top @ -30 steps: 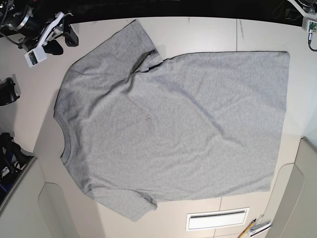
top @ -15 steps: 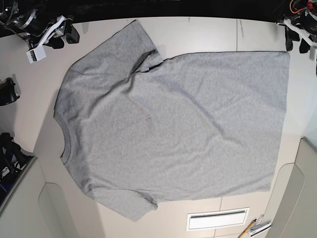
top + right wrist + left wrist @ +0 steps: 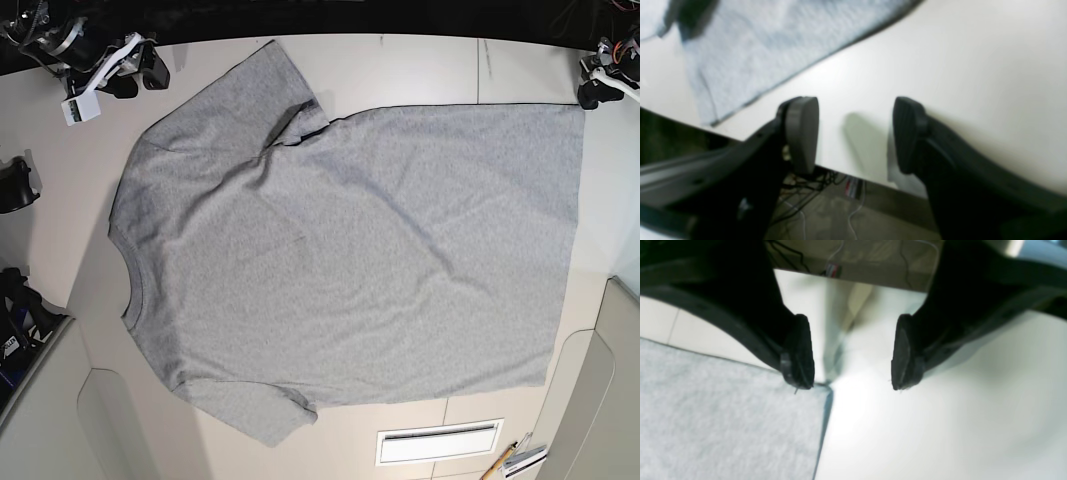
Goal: Fold the T-shirt properly
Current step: 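Move both grippers to the shirt's shoulder edge and grasp it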
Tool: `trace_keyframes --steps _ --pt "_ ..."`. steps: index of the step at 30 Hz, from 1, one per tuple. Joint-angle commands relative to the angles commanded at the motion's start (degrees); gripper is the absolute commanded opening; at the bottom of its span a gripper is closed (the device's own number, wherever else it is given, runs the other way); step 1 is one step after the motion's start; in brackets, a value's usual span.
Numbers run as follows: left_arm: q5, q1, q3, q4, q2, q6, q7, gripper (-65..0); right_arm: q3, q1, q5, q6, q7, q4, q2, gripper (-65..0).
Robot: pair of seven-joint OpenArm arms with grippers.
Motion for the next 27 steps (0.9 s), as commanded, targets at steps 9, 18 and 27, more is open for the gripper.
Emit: trace_keyframes --steps 9,18,27 --pt "-0.26 -0.17 0.00 -0.76 -0.02 -0.04 -0.44 -23.5 -1.29 1.42 1.29 0.02 -0.07 0.00 -4.48 -30.3" --pt "-0.59 -3.85 0.13 -5.88 -1.40 -0.13 0.07 -23.5 -7.37 3.63 -2.73 -1.77 -0.17 -0.02 -7.39 -30.3" --pt "-0.04 -4.94 6.25 -6.58 -1.40 -0.20 0.00 -23.5 -8.00 6.16 -2.91 -1.70 -0.22 -0.07 -9.51 -30.3"
